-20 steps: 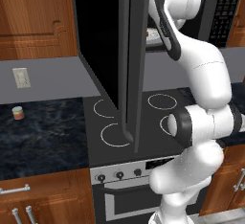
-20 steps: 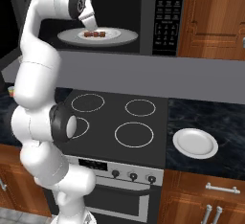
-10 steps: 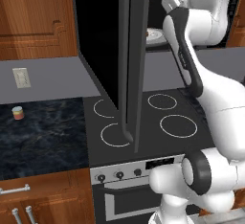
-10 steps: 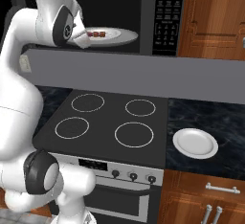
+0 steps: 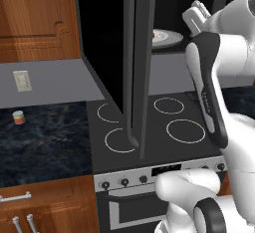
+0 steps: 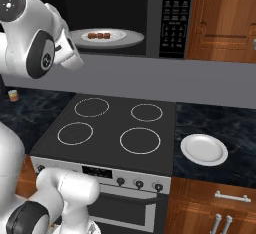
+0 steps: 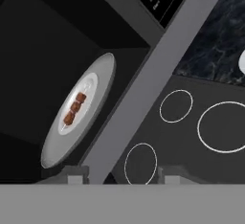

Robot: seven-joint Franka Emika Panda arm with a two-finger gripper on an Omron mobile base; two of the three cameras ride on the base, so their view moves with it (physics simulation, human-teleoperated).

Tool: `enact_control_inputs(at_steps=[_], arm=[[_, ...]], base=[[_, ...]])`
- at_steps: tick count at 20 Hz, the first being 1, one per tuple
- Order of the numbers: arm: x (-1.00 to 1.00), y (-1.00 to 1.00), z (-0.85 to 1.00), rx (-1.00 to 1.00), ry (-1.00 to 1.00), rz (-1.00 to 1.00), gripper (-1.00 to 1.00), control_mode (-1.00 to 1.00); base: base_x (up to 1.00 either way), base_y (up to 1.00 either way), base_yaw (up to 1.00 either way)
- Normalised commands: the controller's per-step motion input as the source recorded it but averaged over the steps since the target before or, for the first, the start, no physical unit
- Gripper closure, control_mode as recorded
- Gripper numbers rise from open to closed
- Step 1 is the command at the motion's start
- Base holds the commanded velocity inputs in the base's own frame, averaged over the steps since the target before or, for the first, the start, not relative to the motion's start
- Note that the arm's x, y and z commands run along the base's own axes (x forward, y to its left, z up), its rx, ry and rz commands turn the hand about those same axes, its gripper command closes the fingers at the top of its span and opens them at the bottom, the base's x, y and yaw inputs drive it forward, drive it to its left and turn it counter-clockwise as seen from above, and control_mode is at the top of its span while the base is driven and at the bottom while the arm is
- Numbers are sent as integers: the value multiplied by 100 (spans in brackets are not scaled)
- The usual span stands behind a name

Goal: Pick the kebab skewer from the counter and place it in the microwave. Then turn on the microwave.

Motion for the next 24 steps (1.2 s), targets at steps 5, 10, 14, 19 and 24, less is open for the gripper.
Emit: enact_control_inputs(at_steps=[5, 10, 14, 19, 24], arm=[[-100, 0, 8, -6, 9, 0, 100, -100], [-100, 2, 0, -6, 12, 0, 100, -100], [-100, 15, -18, -7, 11, -1, 100, -100], [-100, 19, -36, -5, -1, 0, 100, -100], [-100, 13, -23, -4, -9, 0, 100, -100]], base=[[0, 0, 0], [0, 0, 0], [0, 0, 0], [0, 0, 0], [0, 0, 0]])
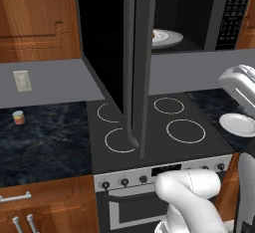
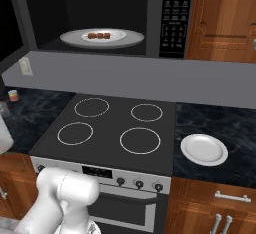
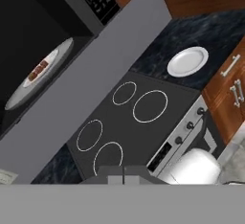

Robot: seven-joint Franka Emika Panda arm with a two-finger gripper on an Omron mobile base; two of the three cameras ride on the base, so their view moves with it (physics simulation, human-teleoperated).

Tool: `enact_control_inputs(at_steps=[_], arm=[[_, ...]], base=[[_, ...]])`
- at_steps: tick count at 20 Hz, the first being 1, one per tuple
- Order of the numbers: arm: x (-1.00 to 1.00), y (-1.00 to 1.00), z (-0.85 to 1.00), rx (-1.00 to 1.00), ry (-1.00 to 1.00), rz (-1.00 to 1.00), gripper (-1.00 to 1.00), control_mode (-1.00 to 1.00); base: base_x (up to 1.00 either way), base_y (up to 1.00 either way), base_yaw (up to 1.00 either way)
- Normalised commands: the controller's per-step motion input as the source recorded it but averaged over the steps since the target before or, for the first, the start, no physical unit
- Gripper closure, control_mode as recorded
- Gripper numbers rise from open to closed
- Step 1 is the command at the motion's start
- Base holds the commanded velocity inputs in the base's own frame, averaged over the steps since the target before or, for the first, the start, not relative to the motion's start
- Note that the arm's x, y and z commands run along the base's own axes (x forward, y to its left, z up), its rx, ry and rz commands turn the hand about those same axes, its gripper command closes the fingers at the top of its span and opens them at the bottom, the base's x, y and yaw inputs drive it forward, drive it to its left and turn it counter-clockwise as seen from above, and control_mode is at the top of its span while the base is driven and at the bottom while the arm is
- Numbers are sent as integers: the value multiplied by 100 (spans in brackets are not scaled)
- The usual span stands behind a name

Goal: Pick the kebab skewer from the counter and place it in the microwave. Then turn on the microwave.

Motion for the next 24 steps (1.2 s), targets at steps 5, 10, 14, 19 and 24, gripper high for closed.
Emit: enact_control_inputs(at_steps=[5, 10, 14, 19, 24], arm=[[-100, 0, -7, -4, -12, 0, 100, -100], [-93, 11, 0, -6, -10, 1, 100, -100], [-70, 55, 0, -11, -12, 0, 100, -100], [-59, 64, 0, -14, -14, 0, 100, -100], [1, 57, 0, -13, -10, 0, 100, -100]], base=[[0, 0, 0], [0, 0, 0], [0, 0, 0], [0, 0, 0], [0, 0, 0]])
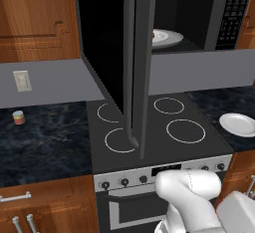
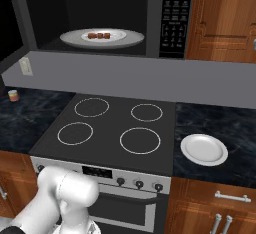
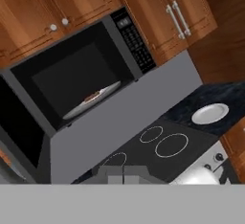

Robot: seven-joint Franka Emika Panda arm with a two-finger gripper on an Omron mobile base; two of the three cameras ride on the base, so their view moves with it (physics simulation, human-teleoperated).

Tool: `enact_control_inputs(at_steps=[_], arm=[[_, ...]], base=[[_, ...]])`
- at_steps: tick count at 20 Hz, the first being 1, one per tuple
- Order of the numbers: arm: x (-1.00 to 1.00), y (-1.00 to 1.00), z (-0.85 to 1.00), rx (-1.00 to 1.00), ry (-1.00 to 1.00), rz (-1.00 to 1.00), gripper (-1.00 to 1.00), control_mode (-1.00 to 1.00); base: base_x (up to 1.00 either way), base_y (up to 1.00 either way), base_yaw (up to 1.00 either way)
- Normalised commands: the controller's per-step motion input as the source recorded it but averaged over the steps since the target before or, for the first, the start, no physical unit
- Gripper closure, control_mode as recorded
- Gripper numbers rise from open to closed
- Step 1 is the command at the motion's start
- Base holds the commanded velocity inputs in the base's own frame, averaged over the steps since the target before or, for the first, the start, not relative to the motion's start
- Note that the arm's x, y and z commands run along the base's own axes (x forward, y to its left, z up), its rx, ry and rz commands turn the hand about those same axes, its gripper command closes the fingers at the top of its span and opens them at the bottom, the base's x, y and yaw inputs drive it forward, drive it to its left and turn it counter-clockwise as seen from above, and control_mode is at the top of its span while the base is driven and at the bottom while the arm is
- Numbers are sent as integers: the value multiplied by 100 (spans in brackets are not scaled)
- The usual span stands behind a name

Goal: Pick the kebab skewer from the counter and place it in the microwave. Then turn on the microwave.

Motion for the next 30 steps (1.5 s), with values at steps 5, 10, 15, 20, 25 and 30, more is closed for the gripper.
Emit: enact_control_inputs(at_steps=[5, 10, 15, 20, 25, 30], arm=[[58, 45, -5, -9, -2, 0, 100, -100], [78, 49, -17, -9, 0, 0, 100, -100], [9, 77, -35, -19, -5, 0, 100, -100], [9, 67, -24, -17, -11, 0, 100, -100], [63, 40, -10, -12, -3, 0, 100, -100], [63, 33, -11, -13, -4, 0, 100, -100]], base=[[0, 0, 0], [0, 0, 0], [0, 0, 0], [0, 0, 0], [0, 0, 0], [0, 0, 0]])
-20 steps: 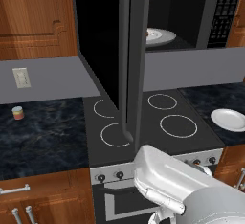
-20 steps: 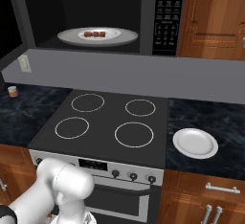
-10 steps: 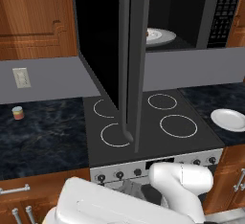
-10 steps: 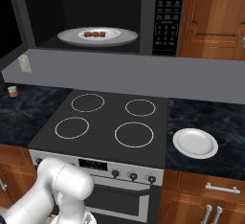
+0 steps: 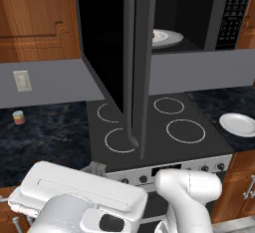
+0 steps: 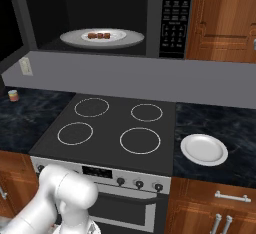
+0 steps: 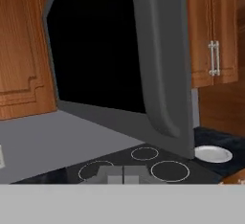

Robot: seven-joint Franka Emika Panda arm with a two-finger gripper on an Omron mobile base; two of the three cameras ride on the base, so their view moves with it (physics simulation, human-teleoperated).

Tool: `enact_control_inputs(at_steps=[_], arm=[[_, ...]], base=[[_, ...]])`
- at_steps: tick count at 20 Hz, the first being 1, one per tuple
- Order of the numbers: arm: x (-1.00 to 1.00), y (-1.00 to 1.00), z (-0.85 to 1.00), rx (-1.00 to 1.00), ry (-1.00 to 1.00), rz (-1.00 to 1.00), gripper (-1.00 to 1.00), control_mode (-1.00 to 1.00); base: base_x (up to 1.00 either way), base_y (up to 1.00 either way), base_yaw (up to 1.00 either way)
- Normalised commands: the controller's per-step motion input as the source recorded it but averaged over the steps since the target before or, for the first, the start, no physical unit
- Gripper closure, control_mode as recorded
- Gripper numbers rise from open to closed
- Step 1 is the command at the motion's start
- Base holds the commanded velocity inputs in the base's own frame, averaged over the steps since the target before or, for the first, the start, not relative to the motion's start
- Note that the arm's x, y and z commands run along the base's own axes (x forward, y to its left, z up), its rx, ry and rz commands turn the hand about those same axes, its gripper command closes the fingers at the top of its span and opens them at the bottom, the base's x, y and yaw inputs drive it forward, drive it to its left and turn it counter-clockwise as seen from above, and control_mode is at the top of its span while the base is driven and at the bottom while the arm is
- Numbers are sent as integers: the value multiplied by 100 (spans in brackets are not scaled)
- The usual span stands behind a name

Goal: Pick the kebab skewer from the counter and place it in the microwave. Then turn on the microwave.

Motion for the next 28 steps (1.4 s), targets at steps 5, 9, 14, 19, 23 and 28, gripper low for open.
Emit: enact_control_inputs(at_steps=[5, 9, 14, 19, 23, 28], arm=[[52, 38, -22, -17, -6, -3, 100, -100], [58, 23, -15, -14, -3, -12, 100, -100], [68, 11, -4, -15, -2, -18, 100, -100], [69, 8, 0, -15, -4, -21, 100, -100], [70, 13, 0, -15, -2, -22, 100, -100], [58, 4, 0, -13, -1, -20, 100, -100]], base=[[0, 0, 0], [0, 0, 0], [0, 0, 0], [0, 0, 0], [0, 0, 0], [0, 0, 0]])
